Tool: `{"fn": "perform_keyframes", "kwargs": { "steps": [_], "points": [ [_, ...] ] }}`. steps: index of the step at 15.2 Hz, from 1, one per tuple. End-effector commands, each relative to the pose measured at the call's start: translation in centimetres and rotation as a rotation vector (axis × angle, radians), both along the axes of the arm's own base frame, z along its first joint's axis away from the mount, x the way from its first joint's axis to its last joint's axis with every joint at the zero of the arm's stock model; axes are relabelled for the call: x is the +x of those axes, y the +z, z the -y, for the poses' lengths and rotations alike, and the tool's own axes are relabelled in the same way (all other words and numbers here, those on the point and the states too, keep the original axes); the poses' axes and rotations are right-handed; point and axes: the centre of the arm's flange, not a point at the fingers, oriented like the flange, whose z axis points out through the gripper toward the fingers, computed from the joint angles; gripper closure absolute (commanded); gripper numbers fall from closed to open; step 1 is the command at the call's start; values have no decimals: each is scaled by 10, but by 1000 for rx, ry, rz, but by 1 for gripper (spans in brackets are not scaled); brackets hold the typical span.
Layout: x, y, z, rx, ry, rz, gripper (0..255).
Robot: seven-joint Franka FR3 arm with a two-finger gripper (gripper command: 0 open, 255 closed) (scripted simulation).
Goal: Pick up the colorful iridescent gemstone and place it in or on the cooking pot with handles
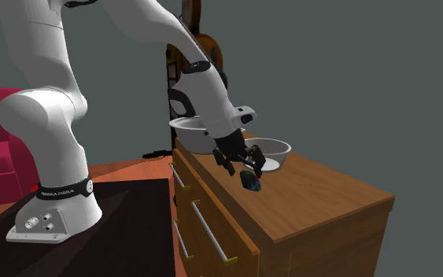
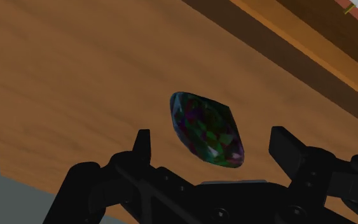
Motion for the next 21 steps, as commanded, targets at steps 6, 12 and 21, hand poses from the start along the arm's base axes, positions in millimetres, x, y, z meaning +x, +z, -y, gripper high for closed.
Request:
{"fn": "perform_keyframes", "kwargs": {
  "steps": [6,12,21],
  "points": [
    [10,-26,-3,-11,47,22,0],
    [10,-26,-3,-11,47,22,0],
    [10,-26,-4,-11,47,22,255]
  ]
}}
